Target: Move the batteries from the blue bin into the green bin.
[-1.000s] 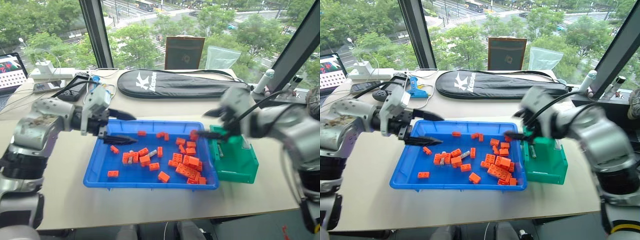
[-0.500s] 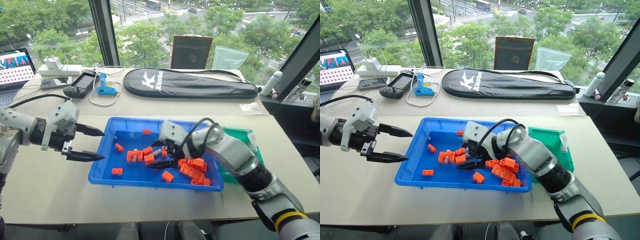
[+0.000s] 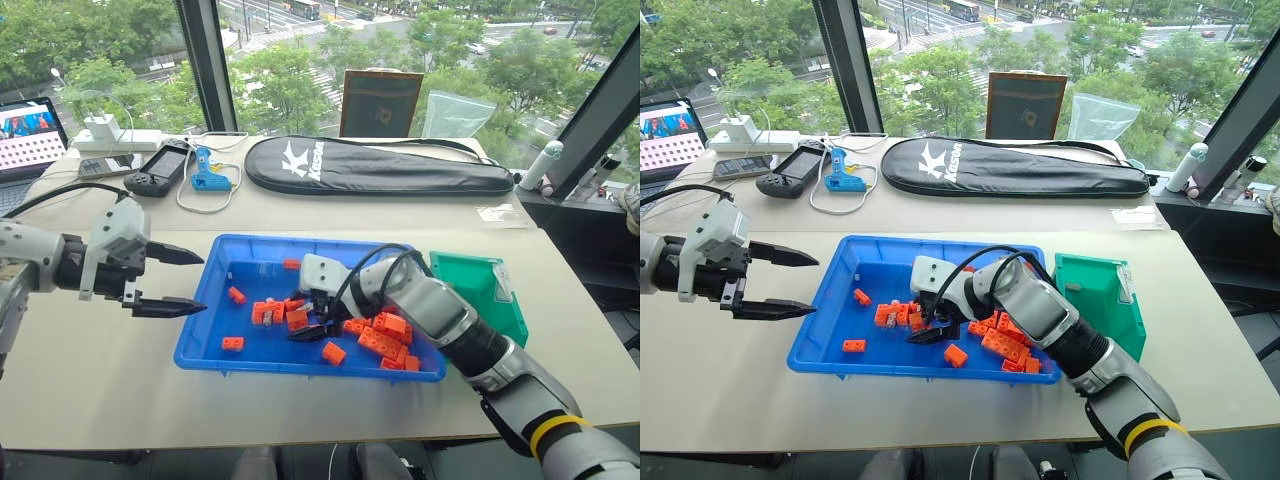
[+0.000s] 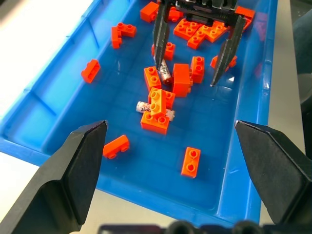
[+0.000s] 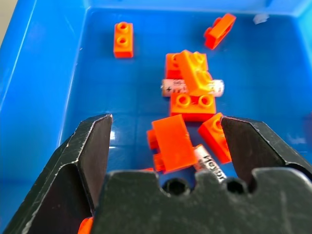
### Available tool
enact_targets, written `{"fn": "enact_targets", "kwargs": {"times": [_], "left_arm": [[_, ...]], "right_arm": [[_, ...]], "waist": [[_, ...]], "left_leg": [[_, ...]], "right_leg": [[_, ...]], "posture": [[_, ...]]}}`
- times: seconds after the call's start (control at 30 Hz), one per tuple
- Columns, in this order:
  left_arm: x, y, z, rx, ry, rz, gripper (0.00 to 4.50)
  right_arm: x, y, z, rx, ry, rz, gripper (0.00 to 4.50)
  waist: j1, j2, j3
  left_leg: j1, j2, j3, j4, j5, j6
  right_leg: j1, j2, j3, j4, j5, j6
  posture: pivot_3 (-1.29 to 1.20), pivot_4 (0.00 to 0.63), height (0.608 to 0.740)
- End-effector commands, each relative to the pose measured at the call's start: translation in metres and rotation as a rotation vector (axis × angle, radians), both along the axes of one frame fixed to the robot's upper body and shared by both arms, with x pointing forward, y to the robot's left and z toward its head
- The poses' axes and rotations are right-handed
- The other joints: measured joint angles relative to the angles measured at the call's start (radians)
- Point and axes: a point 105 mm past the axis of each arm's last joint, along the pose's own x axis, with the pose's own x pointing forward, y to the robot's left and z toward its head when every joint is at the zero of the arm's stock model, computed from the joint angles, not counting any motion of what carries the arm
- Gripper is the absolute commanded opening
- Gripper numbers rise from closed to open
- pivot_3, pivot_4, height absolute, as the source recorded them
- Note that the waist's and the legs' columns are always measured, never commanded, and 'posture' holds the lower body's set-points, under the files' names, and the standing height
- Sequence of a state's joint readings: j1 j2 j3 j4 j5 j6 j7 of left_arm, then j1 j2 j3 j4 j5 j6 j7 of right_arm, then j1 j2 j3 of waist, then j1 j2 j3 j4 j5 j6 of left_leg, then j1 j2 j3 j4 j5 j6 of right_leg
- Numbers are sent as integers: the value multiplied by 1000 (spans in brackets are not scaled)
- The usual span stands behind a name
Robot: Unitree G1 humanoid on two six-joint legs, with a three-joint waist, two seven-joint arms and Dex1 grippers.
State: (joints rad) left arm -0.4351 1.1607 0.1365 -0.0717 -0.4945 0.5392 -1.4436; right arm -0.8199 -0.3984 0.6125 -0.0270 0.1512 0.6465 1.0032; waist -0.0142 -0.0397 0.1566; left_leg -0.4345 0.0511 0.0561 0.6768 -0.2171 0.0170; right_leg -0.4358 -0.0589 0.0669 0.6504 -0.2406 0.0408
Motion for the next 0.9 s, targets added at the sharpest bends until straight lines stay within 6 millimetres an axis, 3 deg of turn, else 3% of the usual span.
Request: {"fn": "enact_targets", "kwargs": {"times": [0.03, 0.17, 0.23, 0.27, 0.47, 0.57, 0.7, 0.8, 0.83, 0.9], "left_arm": [[-1, -1, 16, 15, -56, -14, 4500], [1, -7, 17, 5, -57, -30, 4500], [2, -9, 18, 3, -58, -34, 4500], [3, -10, 18, 1, -59, -36, 4500], [4, -14, 19, -14, -55, -52, 4500], [5, -18, 19, -29, -55, -61, 4500], [8, -24, 19, -49, -70, -83, 4500], [5, -32, 18, -80, -50, -116, 4500], [6, -34, 18, -87, -49, -118, 4500], [7, -35, 18, -89, -53, -118, 4500]], "right_arm": [[-2, 2, 2, -10, -33, 38, 2805], [-1, 3, -5, -37, -34, 37, 1299], [0, 2, -4, -36, -38, 36, 826], [0, 2, -1, -31, -43, 36, 832], [-7, -10, 63, 138, -25, 41, 831], [13, -39, 87, 138, -117, -68, 831], [48, -92, 84, -38, -242, -275, 831], [61, -114, 82, -83, -292, -367, 831], [65, -118, 78, -101, -309, -386, 1837], [67, -121, 71, -126, -319, -394, 2284]], "waist": [[0, 0, 0], [0, 0, 0], [0, 0, 0], [0, 0, 0], [0, 0, 0], [1, 0, 0], [6, 0, 0], [3, 0, 0], [1, 0, 0], [-7, 0, 0]], "left_leg": [[0, 0, 0, 0, 0, 0], [0, 0, 0, 0, 0, 0], [0, 0, 0, 0, 0, 0], [0, 0, 0, 0, 0, 0], [-1, 0, 0, 1, 0, 0], [-1, 0, 0, 1, 0, 0], [0, 0, 0, 1, 0, 0], [-1, -1, 1, 2, 0, 0], [-1, -1, 2, 1, 0, 0], [-1, 0, 1, 1, 0, 0]], "right_leg": [[0, 0, 0, 0, 0, 0], [0, 0, 0, 0, 0, 0], [0, 0, 0, 1, 0, 0], [0, 0, 0, 1, 0, 0], [-1, 0, 0, 2, 0, 0], [-1, 0, 0, 4, 0, 0], [-1, 0, 0, 4, 0, 0], [-2, -1, 0, 4, 0, 0], [-2, -1, 1, 4, 0, 0], [-3, 0, 1, 5, -1, -1]], "posture": [[0, 150, 740], [0, 150, 740], [0, 150, 740], [0, 150, 740], [0, 150, 740], [0, 150, 740], [0, 150, 740], [0, 150, 740], [0, 150, 740], [0, 150, 740]]}}
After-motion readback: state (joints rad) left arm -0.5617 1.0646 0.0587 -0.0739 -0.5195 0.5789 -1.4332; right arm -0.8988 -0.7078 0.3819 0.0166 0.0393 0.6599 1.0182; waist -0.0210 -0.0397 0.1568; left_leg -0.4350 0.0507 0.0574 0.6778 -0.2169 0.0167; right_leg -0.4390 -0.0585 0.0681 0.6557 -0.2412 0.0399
